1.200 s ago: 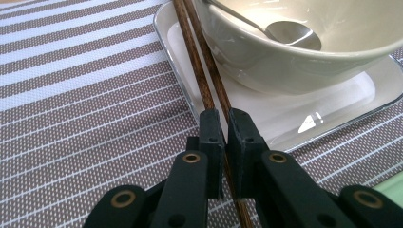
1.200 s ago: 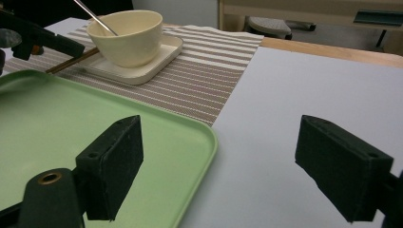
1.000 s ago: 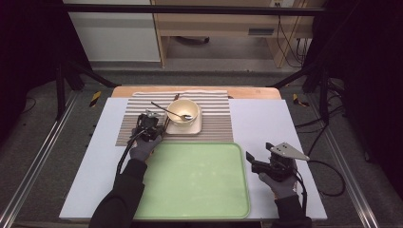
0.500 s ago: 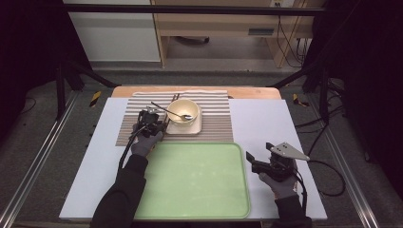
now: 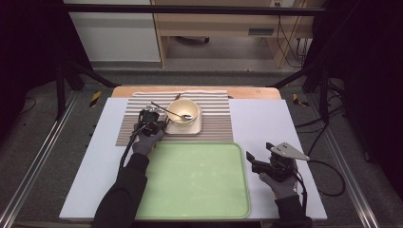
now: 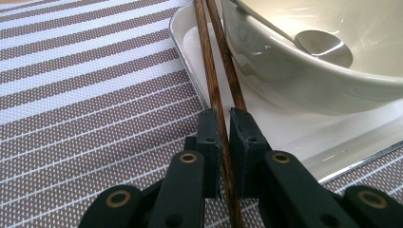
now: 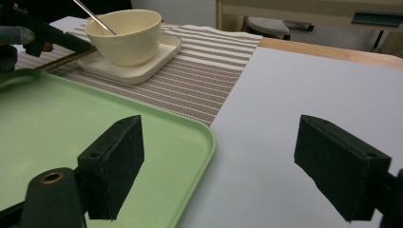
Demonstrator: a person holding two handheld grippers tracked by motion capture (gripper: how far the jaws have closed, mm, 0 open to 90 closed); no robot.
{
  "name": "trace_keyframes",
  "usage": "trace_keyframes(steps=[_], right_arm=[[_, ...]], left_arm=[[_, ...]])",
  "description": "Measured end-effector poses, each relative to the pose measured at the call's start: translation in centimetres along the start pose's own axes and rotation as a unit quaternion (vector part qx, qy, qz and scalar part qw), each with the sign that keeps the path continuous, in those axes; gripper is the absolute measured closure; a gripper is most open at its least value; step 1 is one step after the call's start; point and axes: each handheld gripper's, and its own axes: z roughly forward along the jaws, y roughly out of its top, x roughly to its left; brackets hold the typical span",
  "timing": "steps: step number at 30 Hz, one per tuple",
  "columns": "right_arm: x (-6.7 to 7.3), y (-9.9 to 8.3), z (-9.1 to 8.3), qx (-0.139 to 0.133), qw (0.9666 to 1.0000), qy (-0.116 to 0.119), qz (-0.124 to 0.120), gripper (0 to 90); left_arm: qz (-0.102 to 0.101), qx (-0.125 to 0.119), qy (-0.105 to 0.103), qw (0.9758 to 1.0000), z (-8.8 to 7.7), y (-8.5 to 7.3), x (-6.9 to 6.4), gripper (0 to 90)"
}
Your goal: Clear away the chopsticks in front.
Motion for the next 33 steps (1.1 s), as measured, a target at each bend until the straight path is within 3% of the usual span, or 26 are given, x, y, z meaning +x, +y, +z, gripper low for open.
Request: trace_keyframes(steps=[13,23,33], right_arm=[[0.0,-0.1,0.1,0.002,1.0000,-0.003,-0.003,17.3],[0.0,-0.1,0.1,0.001,1.0000,-0.004,-0.004,17.0],[-0.1,0.0,0.0,-0.004,1.0000,-0.007,-0.001,14.8]], left_arm=[[-0.015,-0.006,0.003,0.9999,-0.4,0.0,0.0,84.2],[-0.013,-0.016,0.003,0.9998,-1.2,0.2,0.0,85.0],[-0.020,-0.029,0.008,0.9994,-2.9,-0.3,0.6,85.0]])
